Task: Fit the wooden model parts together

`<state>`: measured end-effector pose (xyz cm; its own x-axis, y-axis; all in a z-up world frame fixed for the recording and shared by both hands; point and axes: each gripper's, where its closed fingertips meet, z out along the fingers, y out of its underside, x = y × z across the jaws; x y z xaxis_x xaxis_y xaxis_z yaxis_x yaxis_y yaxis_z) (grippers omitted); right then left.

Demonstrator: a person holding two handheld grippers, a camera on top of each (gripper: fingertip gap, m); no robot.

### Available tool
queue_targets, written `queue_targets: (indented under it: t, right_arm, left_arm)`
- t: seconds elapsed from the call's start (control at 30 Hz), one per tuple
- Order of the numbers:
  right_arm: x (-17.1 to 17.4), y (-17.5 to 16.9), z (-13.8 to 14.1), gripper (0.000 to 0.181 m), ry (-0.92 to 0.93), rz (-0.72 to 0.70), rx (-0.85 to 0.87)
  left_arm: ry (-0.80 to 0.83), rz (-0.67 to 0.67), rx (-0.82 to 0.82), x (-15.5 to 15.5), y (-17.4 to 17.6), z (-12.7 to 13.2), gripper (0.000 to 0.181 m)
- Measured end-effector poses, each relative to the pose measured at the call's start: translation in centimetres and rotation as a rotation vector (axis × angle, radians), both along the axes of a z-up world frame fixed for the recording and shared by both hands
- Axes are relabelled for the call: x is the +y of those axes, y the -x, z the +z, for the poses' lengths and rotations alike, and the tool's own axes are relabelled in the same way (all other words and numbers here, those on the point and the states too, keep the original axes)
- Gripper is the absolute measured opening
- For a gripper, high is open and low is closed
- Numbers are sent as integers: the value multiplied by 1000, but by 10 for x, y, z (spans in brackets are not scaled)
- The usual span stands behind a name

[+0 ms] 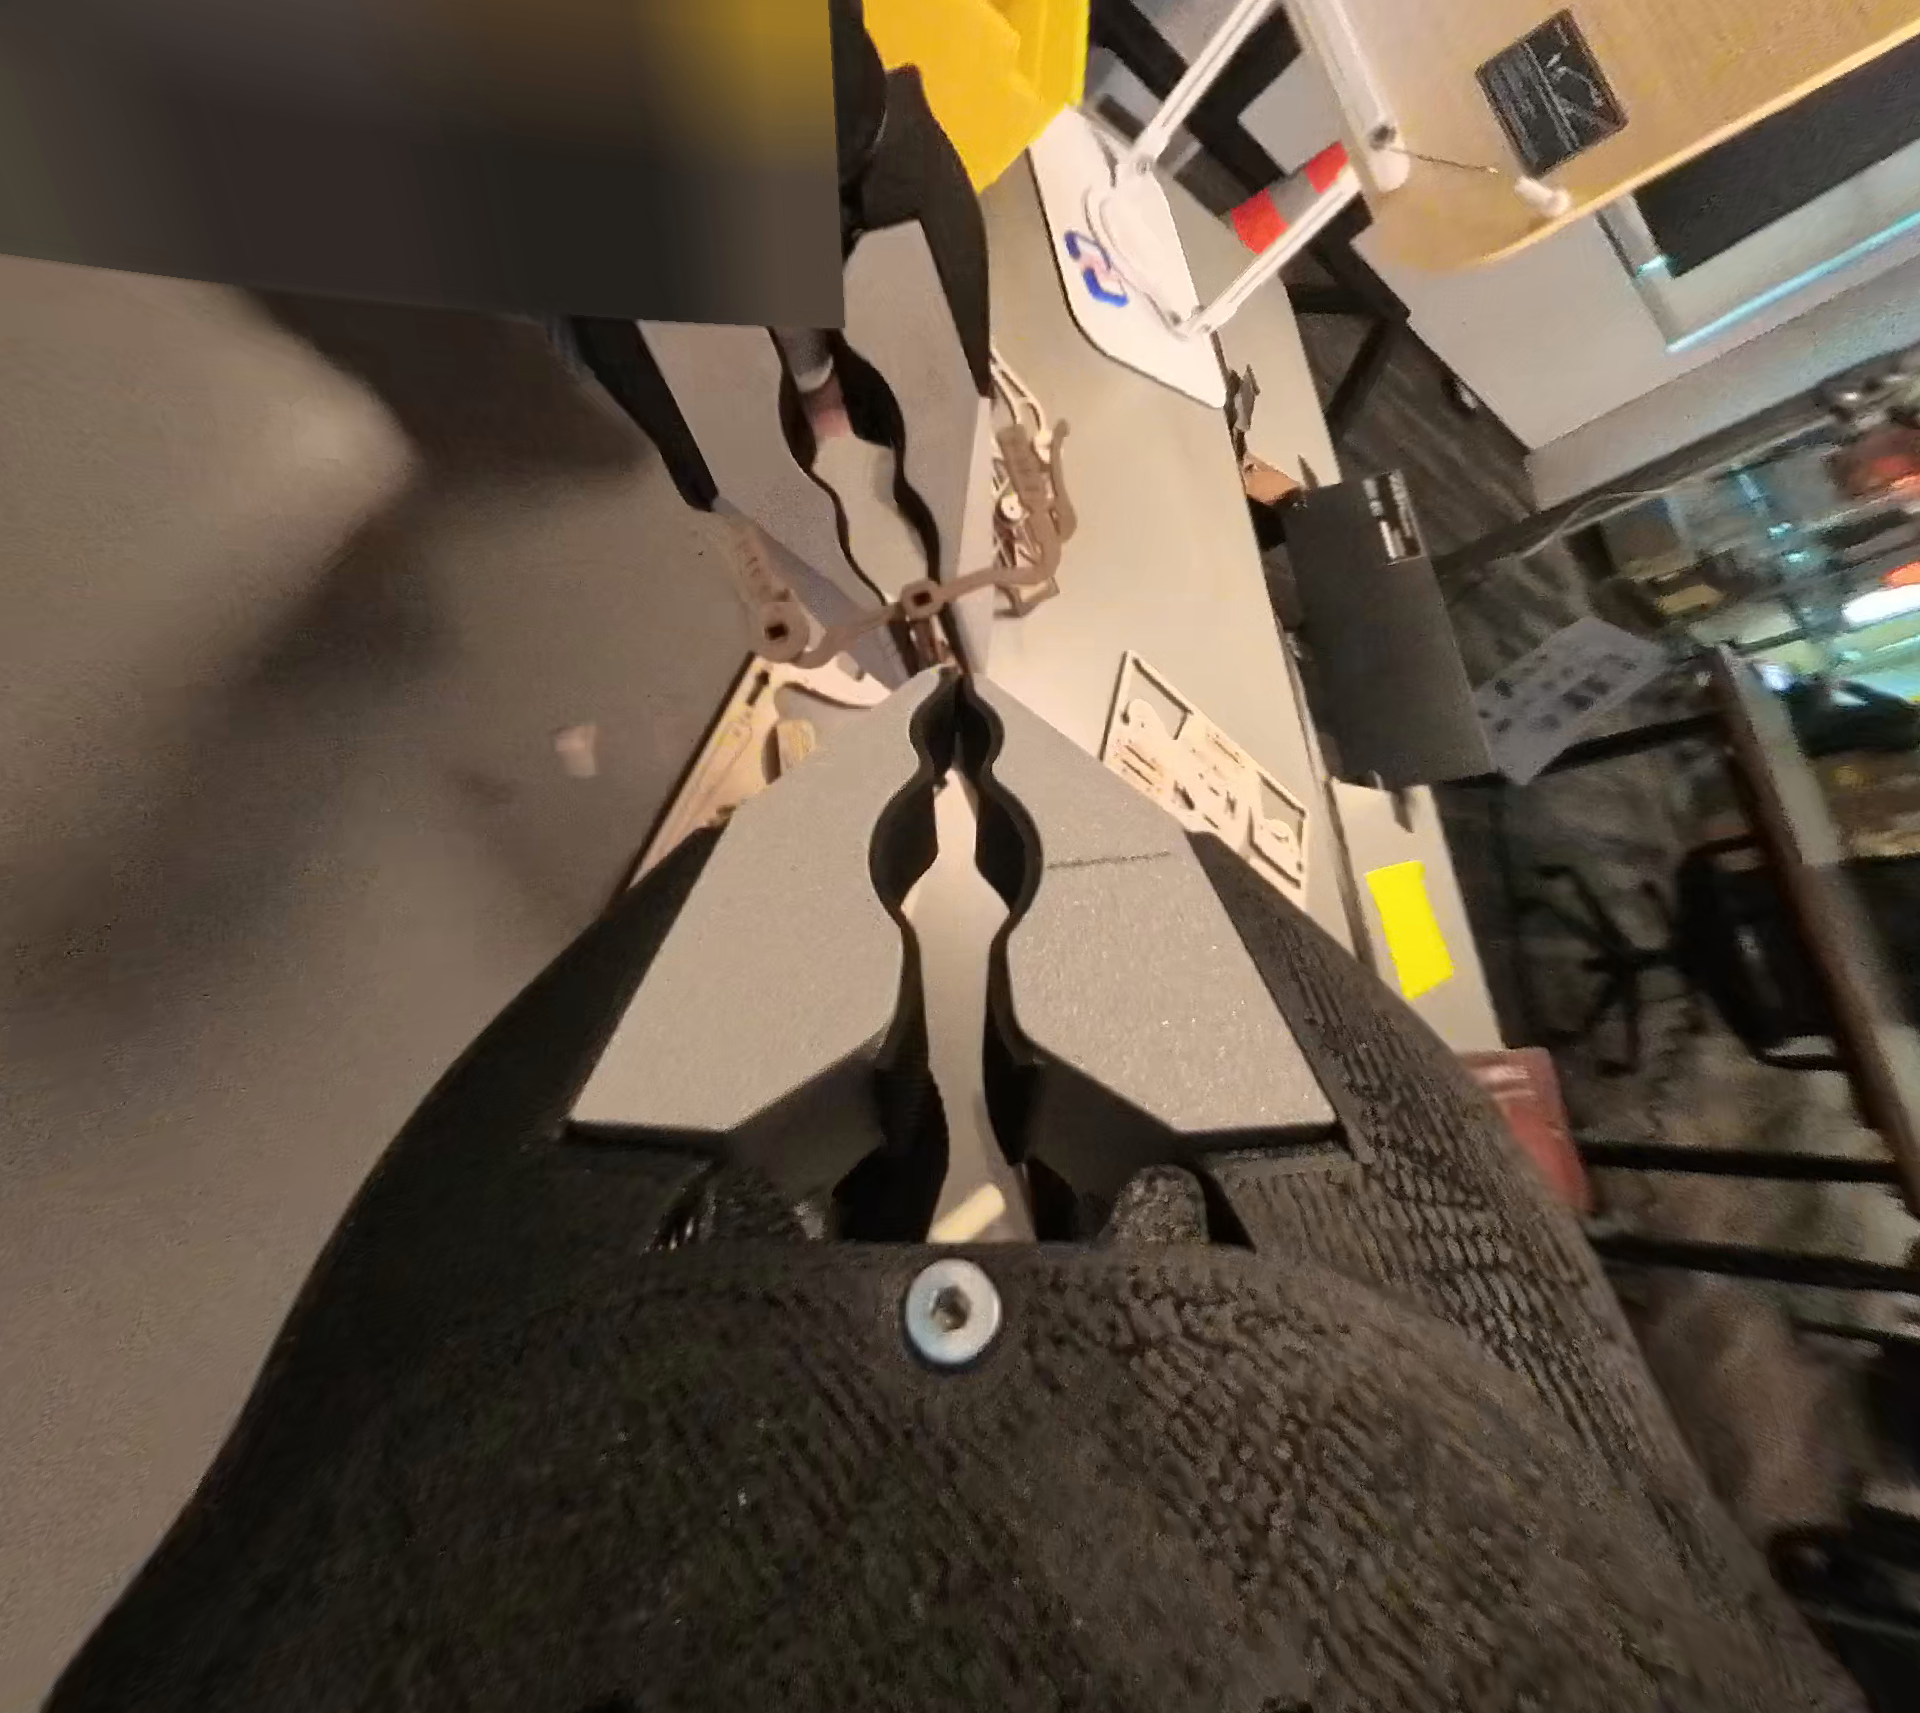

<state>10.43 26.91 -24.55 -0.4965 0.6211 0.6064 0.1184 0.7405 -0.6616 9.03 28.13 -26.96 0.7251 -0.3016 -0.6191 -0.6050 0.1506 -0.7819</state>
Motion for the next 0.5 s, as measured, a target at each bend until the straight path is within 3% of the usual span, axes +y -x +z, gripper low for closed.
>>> queue_targets:
  t: [0.2, 0.5]
  right_arm:
    - [19, -5, -42, 0, 41, -41, -75]
    - [25, 16, -74, 0, 246, -110, -5]
  left_arm:
    - [83, 37, 102, 9, 3, -28, 9]
    - [45, 202, 15, 19, 43, -25, 9]
